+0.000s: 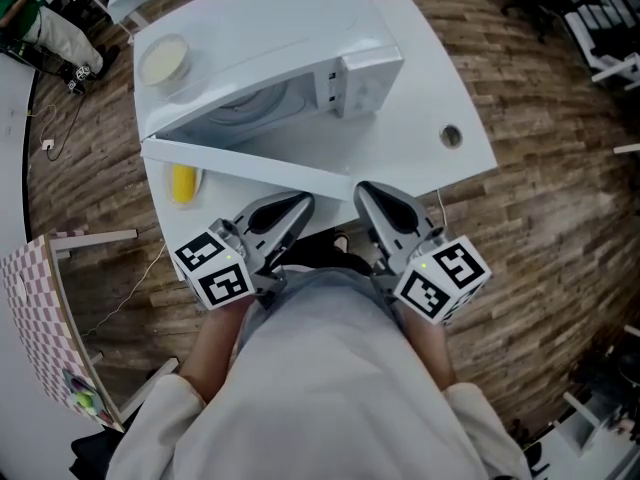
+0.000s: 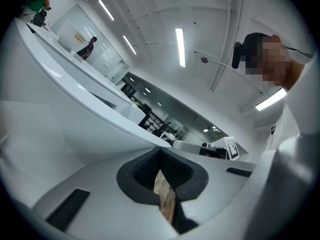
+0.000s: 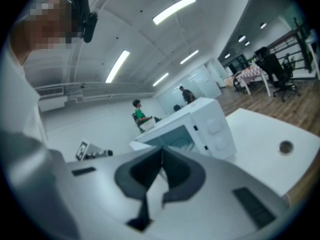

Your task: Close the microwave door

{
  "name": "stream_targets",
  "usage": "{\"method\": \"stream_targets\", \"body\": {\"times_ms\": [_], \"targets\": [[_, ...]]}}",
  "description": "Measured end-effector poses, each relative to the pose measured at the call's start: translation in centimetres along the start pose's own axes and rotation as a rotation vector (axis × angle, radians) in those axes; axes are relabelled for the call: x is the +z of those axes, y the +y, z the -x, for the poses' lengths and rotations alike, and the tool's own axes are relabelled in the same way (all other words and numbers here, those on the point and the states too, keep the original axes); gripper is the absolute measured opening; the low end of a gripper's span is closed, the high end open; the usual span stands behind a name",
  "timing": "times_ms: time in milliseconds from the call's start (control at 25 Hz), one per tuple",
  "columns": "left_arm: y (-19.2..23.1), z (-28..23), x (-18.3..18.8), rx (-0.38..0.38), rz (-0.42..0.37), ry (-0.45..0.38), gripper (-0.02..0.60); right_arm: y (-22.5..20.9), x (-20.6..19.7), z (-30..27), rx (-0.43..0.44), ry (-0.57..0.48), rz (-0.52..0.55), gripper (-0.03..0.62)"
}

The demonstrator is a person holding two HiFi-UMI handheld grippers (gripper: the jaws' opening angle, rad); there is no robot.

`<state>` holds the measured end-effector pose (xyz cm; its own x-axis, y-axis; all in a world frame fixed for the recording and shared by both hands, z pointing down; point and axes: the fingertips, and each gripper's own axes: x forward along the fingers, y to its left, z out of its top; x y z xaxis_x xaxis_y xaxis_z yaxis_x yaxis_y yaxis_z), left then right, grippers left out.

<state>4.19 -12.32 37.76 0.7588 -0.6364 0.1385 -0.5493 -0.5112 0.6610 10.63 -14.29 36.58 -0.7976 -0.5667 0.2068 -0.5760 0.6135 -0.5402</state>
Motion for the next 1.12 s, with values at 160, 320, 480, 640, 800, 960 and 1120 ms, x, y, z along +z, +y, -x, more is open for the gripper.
{"method": "stream_targets", "body": {"times_ms": [160,320,480,640,800,960,1120], "targets": [[0.4,-0.5,0.3,-0.005,0.004,0.002,0.017,-0.4,0.2,-0.2,-0.008,-0.002,-0.007,0.023],[0.7,-0.8,0.6,-0.008,0.01,0.0,0.017,-0.6,0.5,-0.3,-0.012,-0.006,-0.009,0.023],[0.9,-0.8,0.7,-0.01,0.015,-0.004,0.017,-0.7,0.3,-0.4,-0.016,-0.007,-0.021,0.023],[1.2,-1.2,1.2,-0.01,0.021,-0.005,0.017,-1.1,0.6,-0.7,-0.021,-0.007,-0.027,0.023],[1.6,-1.4,1.6,-0.007,0.032,-0.009,0.017,-1.3,1.1,-0.9,-0.018,-0.014,-0.04,0.023],[1.8,-1.5,2.0,-0.005,0.046,-0.019,0.017,-1.3,1.6,-1.1,-0.014,-0.019,-0.039,0.023],[1.9,-1.8,2.1,-0.008,0.045,-0.013,0.017,-1.4,1.8,-1.3,-0.007,-0.017,-0.043,0.023]]}}
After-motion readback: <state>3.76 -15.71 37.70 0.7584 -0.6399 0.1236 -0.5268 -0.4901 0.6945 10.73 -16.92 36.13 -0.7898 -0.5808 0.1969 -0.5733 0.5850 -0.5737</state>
